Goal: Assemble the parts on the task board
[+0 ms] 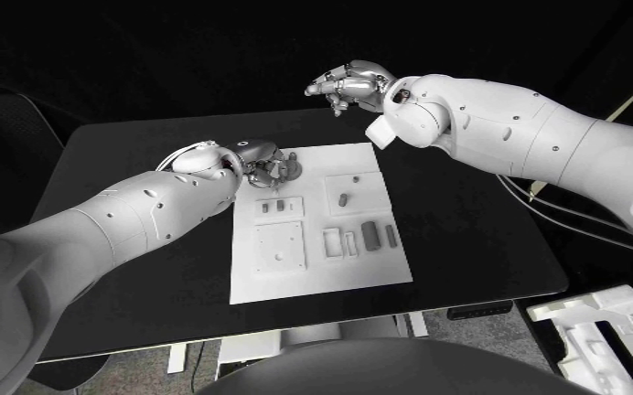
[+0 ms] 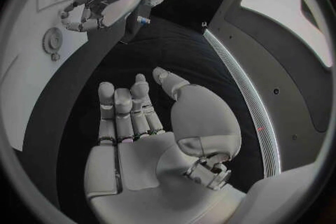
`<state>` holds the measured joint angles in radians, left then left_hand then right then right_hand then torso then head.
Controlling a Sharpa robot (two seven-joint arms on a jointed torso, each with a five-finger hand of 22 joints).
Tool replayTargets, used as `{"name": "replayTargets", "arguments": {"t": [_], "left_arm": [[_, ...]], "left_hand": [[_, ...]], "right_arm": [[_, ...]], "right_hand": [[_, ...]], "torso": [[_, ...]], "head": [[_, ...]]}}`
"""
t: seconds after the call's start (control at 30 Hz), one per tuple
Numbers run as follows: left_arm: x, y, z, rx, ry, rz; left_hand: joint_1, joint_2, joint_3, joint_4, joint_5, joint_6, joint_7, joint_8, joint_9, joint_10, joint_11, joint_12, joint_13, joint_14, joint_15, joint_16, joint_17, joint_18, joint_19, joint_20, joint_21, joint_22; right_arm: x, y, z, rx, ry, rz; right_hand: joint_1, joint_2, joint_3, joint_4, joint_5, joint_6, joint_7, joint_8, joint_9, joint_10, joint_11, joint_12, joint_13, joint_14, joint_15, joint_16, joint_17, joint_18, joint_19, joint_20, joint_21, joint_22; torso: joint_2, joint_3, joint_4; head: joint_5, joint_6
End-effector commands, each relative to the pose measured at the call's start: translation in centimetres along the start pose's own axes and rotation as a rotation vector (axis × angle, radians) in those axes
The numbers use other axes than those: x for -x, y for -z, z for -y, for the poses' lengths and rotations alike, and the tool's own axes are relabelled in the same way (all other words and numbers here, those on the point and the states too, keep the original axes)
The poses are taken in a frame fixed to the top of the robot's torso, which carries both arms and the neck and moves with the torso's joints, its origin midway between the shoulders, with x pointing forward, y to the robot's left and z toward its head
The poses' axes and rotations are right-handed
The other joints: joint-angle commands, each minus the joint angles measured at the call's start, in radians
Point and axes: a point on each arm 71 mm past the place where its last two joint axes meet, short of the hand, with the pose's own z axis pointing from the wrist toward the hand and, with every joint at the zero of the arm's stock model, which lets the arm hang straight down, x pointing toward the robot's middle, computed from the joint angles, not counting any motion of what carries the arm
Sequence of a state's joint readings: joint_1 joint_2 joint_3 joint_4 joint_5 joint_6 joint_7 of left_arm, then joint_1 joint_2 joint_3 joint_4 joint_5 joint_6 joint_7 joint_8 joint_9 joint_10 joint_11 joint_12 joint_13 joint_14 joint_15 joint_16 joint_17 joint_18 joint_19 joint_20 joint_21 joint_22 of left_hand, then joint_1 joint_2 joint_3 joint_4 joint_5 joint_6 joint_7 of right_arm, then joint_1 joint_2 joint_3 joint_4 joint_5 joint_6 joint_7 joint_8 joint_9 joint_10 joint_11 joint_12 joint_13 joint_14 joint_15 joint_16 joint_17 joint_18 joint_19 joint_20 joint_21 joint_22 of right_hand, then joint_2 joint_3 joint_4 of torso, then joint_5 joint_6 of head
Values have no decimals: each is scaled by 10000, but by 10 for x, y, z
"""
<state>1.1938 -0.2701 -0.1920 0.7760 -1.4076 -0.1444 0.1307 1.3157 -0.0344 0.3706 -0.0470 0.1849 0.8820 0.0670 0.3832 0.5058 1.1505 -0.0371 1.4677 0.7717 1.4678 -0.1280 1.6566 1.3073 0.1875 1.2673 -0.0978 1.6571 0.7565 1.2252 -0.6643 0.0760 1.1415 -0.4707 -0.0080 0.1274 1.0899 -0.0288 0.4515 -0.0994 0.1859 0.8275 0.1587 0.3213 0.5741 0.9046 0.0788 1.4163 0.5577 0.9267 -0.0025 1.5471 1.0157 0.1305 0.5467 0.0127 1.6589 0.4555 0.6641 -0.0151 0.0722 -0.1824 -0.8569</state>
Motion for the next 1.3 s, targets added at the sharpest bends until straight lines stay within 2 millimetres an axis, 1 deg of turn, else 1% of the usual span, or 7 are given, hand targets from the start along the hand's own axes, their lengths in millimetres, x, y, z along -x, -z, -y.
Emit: {"name": "replayTargets", "arguments": {"t": [0.03, 0.1, 0.17, 0.57, 0.73, 0.83, 1.3], "left_arm": [[0, 1, -4, 158, 159, -184], [0, 2, -7, 233, 227, -211], [-1, 3, -10, 295, 251, -220], [-4, 2, -14, 451, 251, -441], [-5, 2, -14, 451, 255, -481], [-6, 2, -13, 440, 261, -528], [-8, 2, -11, 456, 206, -819]], "left_hand": [[-62, 13, 74, 3, 8, 1207, 744, 69, 10, -327, 265, 53, 15, 2306, 22, 1525, 3016, 743, -27, -43, 1436, 17], [-65, 11, 74, 4, 7, 1209, 745, 69, 10, -326, 265, 54, 15, 2312, 22, 1527, 3024, 743, -26, -43, 1436, 18], [-67, 9, 73, 4, 7, 1210, 747, 69, 10, -326, 264, 54, 15, 2319, 22, 1530, 3035, 743, -26, -43, 1436, 18], [-77, 1, 71, 7, 6, 1217, 753, 68, 10, -324, 262, 56, 17, 2336, 22, 1536, 3059, 743, -24, -43, 1435, 21], [-81, -1, 71, 8, 6, 1221, 754, 68, 10, -324, 262, 56, 17, 2343, 22, 1539, 3070, 743, -24, -43, 1435, 22], [-82, -2, 72, 8, 6, 1223, 755, 68, 10, -323, 261, 56, 17, 2346, 22, 1540, 3074, 743, -24, -43, 1435, 23], [-88, -4, 74, 10, 6, 1230, 759, 67, 10, -323, 259, 57, 18, 2358, 22, 1544, 3092, 743, -23, -43, 1434, 25]], "right_arm": [[-1, 0, -1, 109, 42, -119], [-1, 0, -1, 110, 41, -125], [-1, 0, -1, 108, 41, -126], [-2, -1, -1, 114, 38, -135], [-1, 0, -1, 109, 41, -123], [-1, 0, -1, 110, 40, -126], [0, 0, -1, 100, 44, -104]], "right_hand": [[-102, 5, 61, 25, -30, -33, 53, 41, 2, -44, -13, 55, 10, 27, -74, 42, 11, 41, -36, -18, 1094, 9], [-103, 5, 61, 25, -30, -33, 53, 42, 2, -44, -13, 55, 11, 27, -74, 42, 11, 41, -36, -19, 1094, 9], [-103, 5, 62, 25, -30, -33, 53, 42, 2, -44, -13, 55, 11, 27, -74, 42, 11, 41, -36, -19, 1094, 9], [-104, 7, 65, 25, -30, -32, 53, 43, 2, -43, -13, 56, 11, 28, -74, 43, 11, 42, -36, -19, 1095, 10], [-105, 7, 66, 25, -29, -32, 53, 43, 2, -43, -13, 56, 11, 28, -74, 43, 11, 42, -35, -19, 1095, 10], [-106, 8, 66, 25, -29, -32, 53, 44, 2, -43, -14, 56, 11, 28, -74, 43, 11, 42, -35, -19, 1095, 10], [-108, 9, 69, 25, -29, -32, 53, 45, 2, -43, -14, 58, 11, 28, -75, 44, 11, 43, -35, -20, 1096, 10]], "torso": [[2, 1, 1], [1, -4, 4], [11, 8, -19], [17, 27, -33], [13, 22, -22], [17, 25, -23], [19, 11, -23]], "head": [[21, 11], [29, 11], [32, 16], [40, 25], [28, 15], [26, 14], [16, 0]]}}
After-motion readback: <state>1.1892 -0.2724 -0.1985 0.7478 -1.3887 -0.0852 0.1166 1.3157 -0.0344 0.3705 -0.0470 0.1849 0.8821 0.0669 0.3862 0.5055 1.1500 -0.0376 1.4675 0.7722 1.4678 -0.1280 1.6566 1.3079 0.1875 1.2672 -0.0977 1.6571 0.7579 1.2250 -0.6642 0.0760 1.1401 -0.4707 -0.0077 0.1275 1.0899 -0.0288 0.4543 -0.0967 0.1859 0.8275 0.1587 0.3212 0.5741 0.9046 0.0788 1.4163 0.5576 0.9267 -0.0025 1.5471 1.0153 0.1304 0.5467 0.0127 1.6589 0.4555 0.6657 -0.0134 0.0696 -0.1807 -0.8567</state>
